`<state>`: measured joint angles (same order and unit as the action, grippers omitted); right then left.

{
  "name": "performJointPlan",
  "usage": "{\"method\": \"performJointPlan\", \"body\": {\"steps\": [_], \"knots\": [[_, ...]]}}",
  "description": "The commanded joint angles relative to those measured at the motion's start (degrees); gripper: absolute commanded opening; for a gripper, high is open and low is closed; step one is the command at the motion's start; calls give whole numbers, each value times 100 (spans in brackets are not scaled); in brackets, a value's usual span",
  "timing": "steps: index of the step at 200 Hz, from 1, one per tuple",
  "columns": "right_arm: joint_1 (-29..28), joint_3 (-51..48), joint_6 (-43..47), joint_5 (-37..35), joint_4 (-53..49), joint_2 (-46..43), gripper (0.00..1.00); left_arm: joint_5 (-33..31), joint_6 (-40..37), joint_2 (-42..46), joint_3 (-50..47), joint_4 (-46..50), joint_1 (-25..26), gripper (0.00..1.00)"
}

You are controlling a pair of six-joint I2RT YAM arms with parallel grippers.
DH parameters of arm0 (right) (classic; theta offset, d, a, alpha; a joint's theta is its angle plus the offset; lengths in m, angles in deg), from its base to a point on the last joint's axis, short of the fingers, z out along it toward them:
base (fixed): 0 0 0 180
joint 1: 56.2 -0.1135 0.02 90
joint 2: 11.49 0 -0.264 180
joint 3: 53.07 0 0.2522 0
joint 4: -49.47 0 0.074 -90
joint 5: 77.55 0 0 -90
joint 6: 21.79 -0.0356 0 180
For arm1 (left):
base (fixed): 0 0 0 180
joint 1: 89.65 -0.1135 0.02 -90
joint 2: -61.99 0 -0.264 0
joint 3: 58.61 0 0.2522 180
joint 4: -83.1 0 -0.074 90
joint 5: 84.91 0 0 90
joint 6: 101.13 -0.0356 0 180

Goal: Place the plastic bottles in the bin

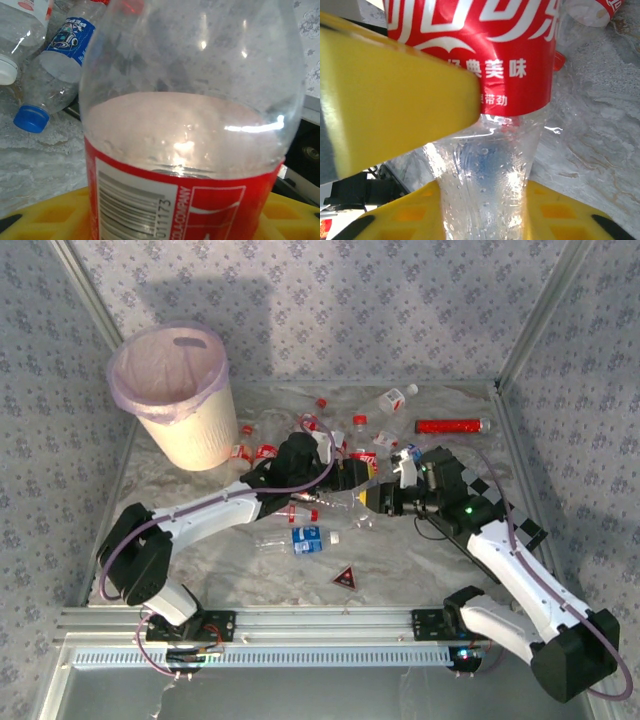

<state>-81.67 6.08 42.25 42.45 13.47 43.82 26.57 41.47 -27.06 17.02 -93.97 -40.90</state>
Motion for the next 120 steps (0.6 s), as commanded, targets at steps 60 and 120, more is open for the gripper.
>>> {"method": "performJointPlan", "body": {"steps": [60,120], "knots": [[618,827,764,-328,-1478,-152,93,-318,-2127,815,2105,2508,-1298,31],[590,483,601,-641,-1541,-60,93,-1133,-3058,920,3952,3812,-3765,0]]}}
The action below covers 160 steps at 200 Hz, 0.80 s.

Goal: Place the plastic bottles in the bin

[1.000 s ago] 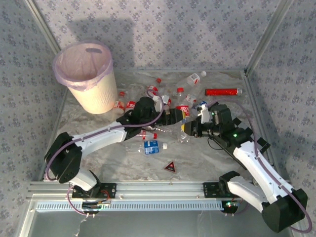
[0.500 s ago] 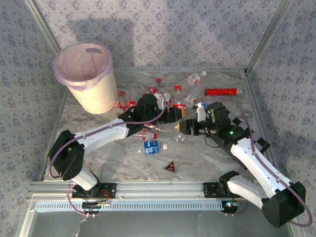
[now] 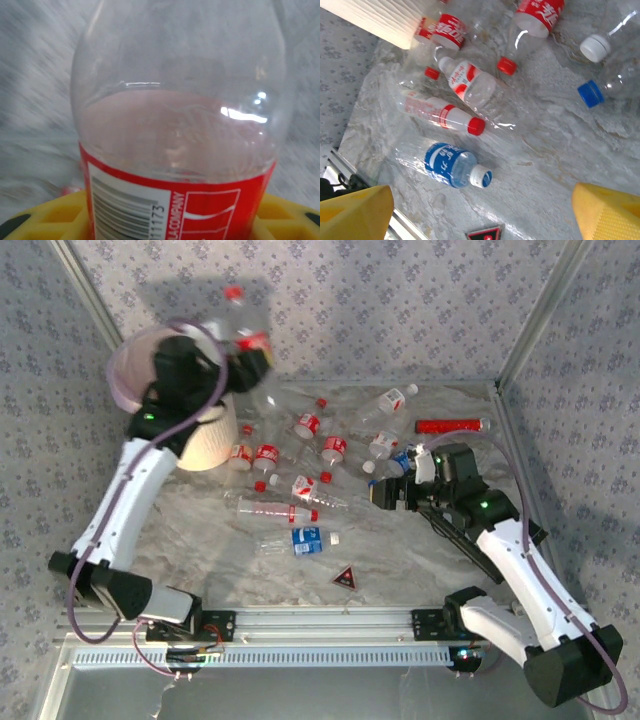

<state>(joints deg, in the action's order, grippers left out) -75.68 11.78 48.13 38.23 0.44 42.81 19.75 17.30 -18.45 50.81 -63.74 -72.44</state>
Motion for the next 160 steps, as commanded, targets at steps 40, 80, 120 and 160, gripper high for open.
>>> {"method": "performJointPlan", "body": {"steps": [40,80,120,160], "knots": [[-52,-71,70,-401,-434,41,93,-965,-1024,-437,1274,1605,-1795,0],[-51,-79,127,-538,-559,19,93,-1255,-1623,-1318,1761,2266,-2355,0],[-46,-93,232,-678,-683,58,93,-1346,-2593,-2431,2866,3371,-2416,0],[-52,-200,241,-762,-648,194,94,-956,-2855,-3032,3111,3838,-2421,0]]}}
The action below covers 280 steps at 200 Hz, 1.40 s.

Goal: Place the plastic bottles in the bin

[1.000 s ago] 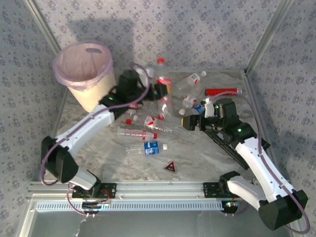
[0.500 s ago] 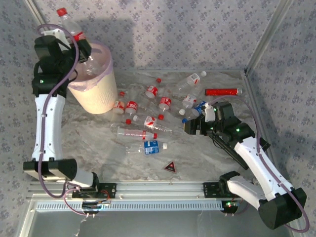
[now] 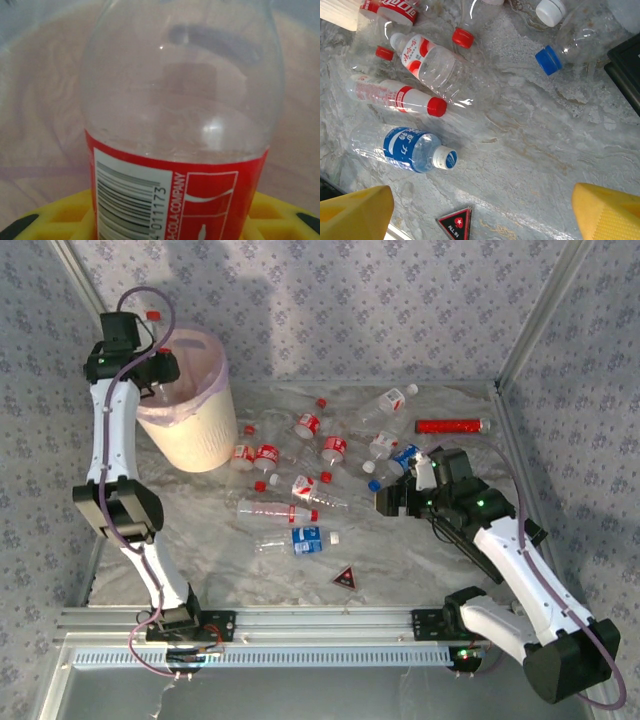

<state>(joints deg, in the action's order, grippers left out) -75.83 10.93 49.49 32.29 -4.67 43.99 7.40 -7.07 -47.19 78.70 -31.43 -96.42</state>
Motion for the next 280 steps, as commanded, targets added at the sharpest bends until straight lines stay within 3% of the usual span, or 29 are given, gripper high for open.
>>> {"method": "performJointPlan", "body": {"steps": [1,99,134,158,200,231,261,280], "knots": [[-33,-123,105,-174,-137,81,94,297,-421,-174,329,623,-25,0],[-61,-405,171,-349,39,145,94,465,-748,-989,-516,313,145,0],[-116,-530,170,-323,141,156,94,525,-825,-1140,-533,315,214,48],[-155,-585,219,-340,205,189,94,517,-854,-1173,-442,380,246,69],[-164,-457,219,-601,167,318,94,407,-898,-1076,-226,553,267,81],[33,-217,-334,-1134,57,550,97,232,-876,-790,-6,627,285,87],[136,40,-1327,-1596,312,836,93,54,-827,-370,249,646,361,88],[136,290,-1833,-1911,497,1069,83,-47,-860,-91,406,694,438,89]]}}
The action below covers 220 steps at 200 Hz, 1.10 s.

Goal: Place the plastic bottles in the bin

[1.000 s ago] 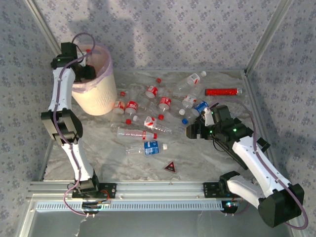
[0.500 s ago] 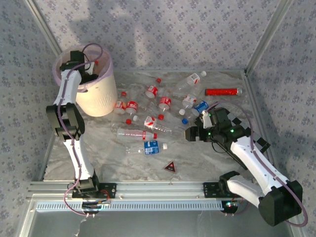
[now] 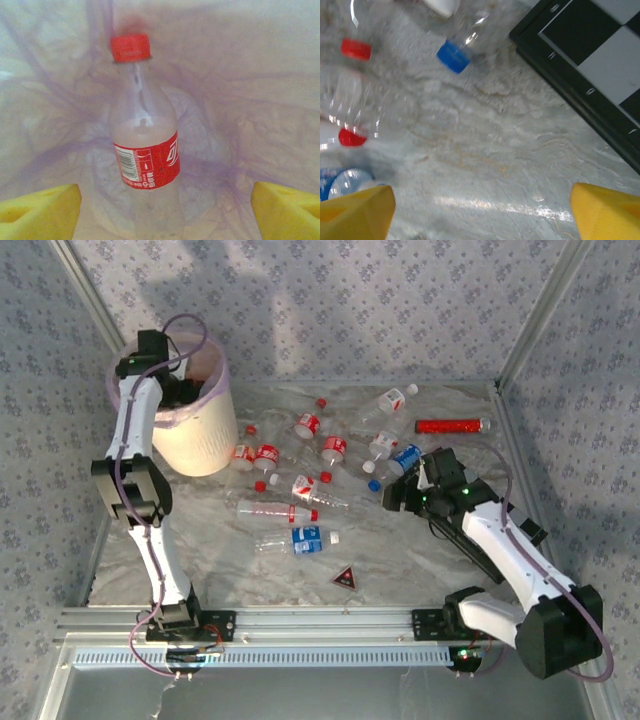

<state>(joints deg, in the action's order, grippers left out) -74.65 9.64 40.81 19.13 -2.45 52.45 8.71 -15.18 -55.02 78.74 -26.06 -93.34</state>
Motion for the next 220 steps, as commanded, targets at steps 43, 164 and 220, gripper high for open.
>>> {"method": "performJointPlan", "body": {"steps": [43,164,220], "knots": [[-303,954,-1303,-867,344,863,79,-692,-121,1390,474,255,323,95],[-654,509,-3512,-1287,2077,2411,68,-113,1187,4669,-3255,-953,2893,97],[-722,593,-3737,-1343,2588,3220,69,412,2104,5487,-4805,-1768,3459,94]]}}
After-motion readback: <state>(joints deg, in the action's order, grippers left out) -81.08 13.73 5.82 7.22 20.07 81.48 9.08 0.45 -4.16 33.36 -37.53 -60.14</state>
